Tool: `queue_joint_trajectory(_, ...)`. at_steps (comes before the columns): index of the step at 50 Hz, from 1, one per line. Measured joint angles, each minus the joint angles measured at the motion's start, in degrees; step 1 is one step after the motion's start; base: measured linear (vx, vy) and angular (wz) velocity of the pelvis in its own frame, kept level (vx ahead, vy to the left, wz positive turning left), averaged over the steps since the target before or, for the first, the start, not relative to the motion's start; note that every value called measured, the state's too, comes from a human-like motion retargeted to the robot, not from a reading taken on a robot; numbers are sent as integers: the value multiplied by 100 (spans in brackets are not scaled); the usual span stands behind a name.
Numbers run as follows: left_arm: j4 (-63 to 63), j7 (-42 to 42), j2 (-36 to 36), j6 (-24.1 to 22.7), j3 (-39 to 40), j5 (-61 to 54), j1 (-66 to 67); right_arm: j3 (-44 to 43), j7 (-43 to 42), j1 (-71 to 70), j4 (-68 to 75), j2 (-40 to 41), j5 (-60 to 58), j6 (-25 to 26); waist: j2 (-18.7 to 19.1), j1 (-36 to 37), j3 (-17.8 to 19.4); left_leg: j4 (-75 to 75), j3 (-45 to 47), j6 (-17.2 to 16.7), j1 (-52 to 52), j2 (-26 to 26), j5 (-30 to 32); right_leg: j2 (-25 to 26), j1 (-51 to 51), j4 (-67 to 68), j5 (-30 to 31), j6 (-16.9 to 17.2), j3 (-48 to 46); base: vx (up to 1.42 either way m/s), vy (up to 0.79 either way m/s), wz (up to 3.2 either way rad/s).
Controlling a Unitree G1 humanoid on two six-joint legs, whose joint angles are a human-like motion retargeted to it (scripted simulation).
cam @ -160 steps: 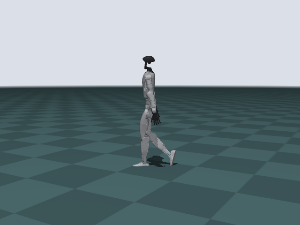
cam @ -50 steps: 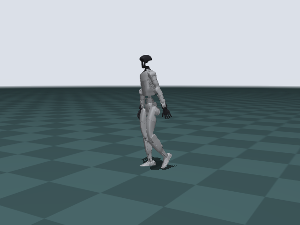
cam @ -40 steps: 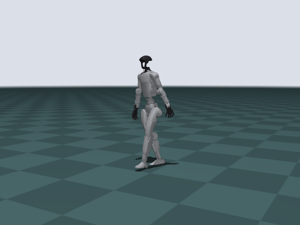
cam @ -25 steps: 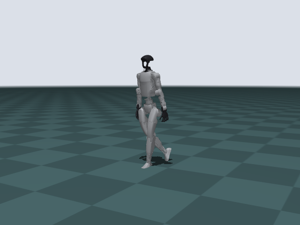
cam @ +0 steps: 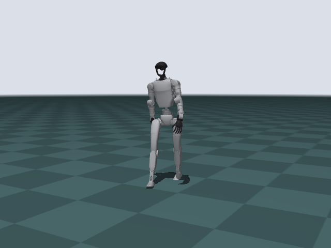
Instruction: Walk run
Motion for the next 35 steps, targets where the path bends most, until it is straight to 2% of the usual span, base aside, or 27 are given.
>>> queue_joint_trajectory(2,437,-55,2,180,91,25,241,-100,-44,-14,-49,-58,-42,28,29,-240,-85,191,-282,-232,96,19,307,-166,93,259,174,89,-632,80,-37,157)
queue_joint_trajectory(4,907,-182,9,473,246,40,528,-209,-59,-14,-91,-98,19,20,151,-512,-167,539,-541,-575,78,145,933,-66,265,388,387,89,-340,87,-48,150)
queue_joint_trajectory(7,1458,-329,-55,1028,472,-16,1033,-347,4,-72,-73,-196,384,-25,287,-450,-252,1442,-592,-1333,-218,260,2443,5,505,581,179,-278,-382,88,-44,66)
queue_joint_trajectory(8,1584,-363,-61,1136,503,-120,1188,-357,64,-136,-52,-249,555,-38,252,-407,-261,1937,-556,-1623,-423,187,2889,-18,614,573,143,-433,-421,79,-36,50)
queue_joint_trajectory(10,1626,-534,-20,1197,536,-330,1562,-302,151,-268,-57,-300,867,-64,54,-322,-321,2918,34,-1979,-919,167,3604,-285,841,533,65,-637,-1094,64,-32,47)
queue_joint_trajectory(12,1626,-721,-6,1150,620,-370,1869,-273,189,-428,-124,-311,1048,-93,-57,-286,-360,3666,601,-1851,-1441,406,3947,-145,1019,492,-122,-801,-735,66,-38,84)
queue_joint_trajectory(15,1464,-763,-89,1068,826,-243,2283,-248,240,-688,-337,-329,1087,-173,-140,-159,-273,4438,1192,-1145,-2225,756,3004,-120,1373,367,-264,-887,-1029,52,-32,66)
queue_joint_trajectory(18,1238,-595,-187,844,1040,-183,2629,-139,271,-920,-676,-349,956,-288,-312,318,-156,4427,1757,-842,-2905,835,2372,35,1646,265,-391,-1033,-933,65,-33,-23)
queue_joint_trajectory(22,1209,-540,-280,686,1133,-366,2911,-6,251,-1167,-1052,-443,742,-524,-307,670,-45,3136,1931,-636,-3482,790,1791,347,2036,137,-646,-1225,-1072,48,-23,19)
queue_joint_trajectory(26,1391,-660,-404,695,1337,-553,3029,73,265,-1439,-1227,-550,543,-620,-223,848,82,1247,2204,-259,-3719,817,1787,707,2433,79,-943,-1343,-1230,66,-26,24)
queue_joint_trajectory(28,1480,-778,-469,688,1410,-651,3068,112,268,-1579,-1226,-585,468,-641,-247,975,138,392,2220,-171,-3781,671,1641,834,2622,56,-1032,-1381,-1190,70,-23,-28)
queue_joint_trajectory(31,1561,-929,-550,601,1474,-686,3136,215,281,-1730,-1154,-584,384,-651,-377,1165,181,-551,1853,-442,-3771,418,1374,877,2922,51,-1081,-1360,-1133,62,-18,-56)
queue_joint_trajectory(33,1593,-1008,-577,562,1482,-615,3178,294,290,-1750,-1081,-552,314,-653,-460,1222,184,-626,1911,-522,-3703,436,1375,888,3107,126,-1024,-1299,-1080,97,-15,-44)
queue_joint_trajectory(35,1606,-1033,-577,576,1466,-483,3196,331,281,-1684,-1004,-507,196,-667,-501,1260,116,-343,2073,-388,-3620,512,1442,927,3241,249,-834,-1168,-1025,98,-12,-40)
